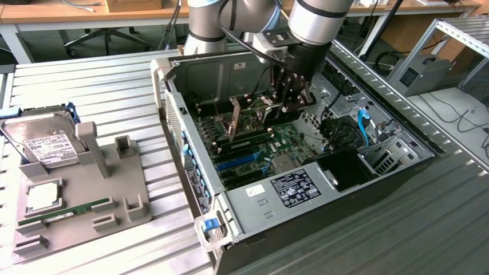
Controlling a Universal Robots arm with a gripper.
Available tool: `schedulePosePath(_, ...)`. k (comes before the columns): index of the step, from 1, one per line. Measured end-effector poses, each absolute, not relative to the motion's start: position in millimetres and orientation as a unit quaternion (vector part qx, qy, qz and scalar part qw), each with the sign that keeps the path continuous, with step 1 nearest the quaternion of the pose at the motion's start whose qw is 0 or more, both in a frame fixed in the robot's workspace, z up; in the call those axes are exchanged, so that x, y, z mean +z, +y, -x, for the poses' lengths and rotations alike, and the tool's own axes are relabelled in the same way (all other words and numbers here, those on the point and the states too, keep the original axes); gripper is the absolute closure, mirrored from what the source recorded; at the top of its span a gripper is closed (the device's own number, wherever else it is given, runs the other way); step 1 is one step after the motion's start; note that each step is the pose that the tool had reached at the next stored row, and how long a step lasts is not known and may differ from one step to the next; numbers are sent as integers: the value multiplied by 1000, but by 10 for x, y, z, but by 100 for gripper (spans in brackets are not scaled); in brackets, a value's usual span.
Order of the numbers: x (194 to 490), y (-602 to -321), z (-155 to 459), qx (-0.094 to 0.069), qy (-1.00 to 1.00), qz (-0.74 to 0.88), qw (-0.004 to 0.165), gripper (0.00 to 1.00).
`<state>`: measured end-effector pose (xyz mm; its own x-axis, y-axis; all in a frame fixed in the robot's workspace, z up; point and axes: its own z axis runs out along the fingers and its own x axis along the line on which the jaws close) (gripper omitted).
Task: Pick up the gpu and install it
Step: 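Insert the gpu into the slot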
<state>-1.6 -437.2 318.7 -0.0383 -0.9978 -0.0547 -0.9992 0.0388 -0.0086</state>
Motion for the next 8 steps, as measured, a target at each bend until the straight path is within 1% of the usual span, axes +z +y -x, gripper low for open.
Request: schedulePosePath(8, 3186, -4464, 17, 16, 720, 693, 23, 73)
